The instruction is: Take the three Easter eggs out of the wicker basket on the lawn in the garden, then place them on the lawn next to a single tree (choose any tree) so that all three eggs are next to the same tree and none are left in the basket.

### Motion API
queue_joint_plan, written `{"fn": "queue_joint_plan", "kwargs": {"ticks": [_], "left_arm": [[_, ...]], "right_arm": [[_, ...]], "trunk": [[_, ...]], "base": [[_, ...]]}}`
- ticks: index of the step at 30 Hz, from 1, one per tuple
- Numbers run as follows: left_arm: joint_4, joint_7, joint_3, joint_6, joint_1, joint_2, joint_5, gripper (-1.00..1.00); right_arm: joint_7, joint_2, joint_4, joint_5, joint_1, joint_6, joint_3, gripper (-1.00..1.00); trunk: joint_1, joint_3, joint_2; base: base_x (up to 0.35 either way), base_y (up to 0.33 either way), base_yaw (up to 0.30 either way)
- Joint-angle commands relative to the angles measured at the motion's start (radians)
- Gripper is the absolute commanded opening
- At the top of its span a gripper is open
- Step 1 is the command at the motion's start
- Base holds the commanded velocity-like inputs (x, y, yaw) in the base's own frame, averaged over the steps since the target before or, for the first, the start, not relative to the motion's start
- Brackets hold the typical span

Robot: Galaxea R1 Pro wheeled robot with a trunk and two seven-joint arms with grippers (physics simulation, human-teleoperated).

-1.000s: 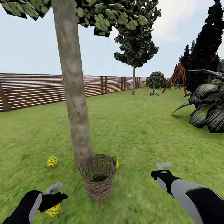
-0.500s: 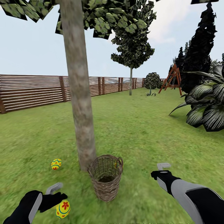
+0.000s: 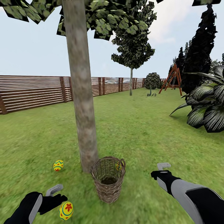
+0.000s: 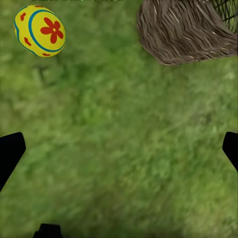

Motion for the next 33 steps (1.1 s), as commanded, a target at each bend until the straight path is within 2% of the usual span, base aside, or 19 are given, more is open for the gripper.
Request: {"fn": "queue_joint_plan", "kwargs": {"ticks": [1,25,33], "left_arm": [[0.000,-0.001,0.002,0.006,-0.001,0.000,0.004,1.00],[0.001,0.001,0.002,0.005,-0.001,0.000,0.003,1.00],[0.001,0.002,0.002,0.004,-0.001,-0.011,0.003,1.00]], "right_arm": [[-0.001,0.000,0.001,-0.010,-0.001,0.002,0.009,1.00],[-0.004,-0.001,0.012,-0.010,-0.001,0.002,0.009,1.00],[-0.004,-0.003,0.015,-0.010,-0.001,0.001,0.009,1.00]], "trunk": [[-0.004,0.002,0.007],[-0.096,0.077,0.175],[-0.127,0.102,0.231]], "base": [[0.000,0.000,0.000],[0.000,0.000,0.000],[0.000,0.000,0.000]]}}
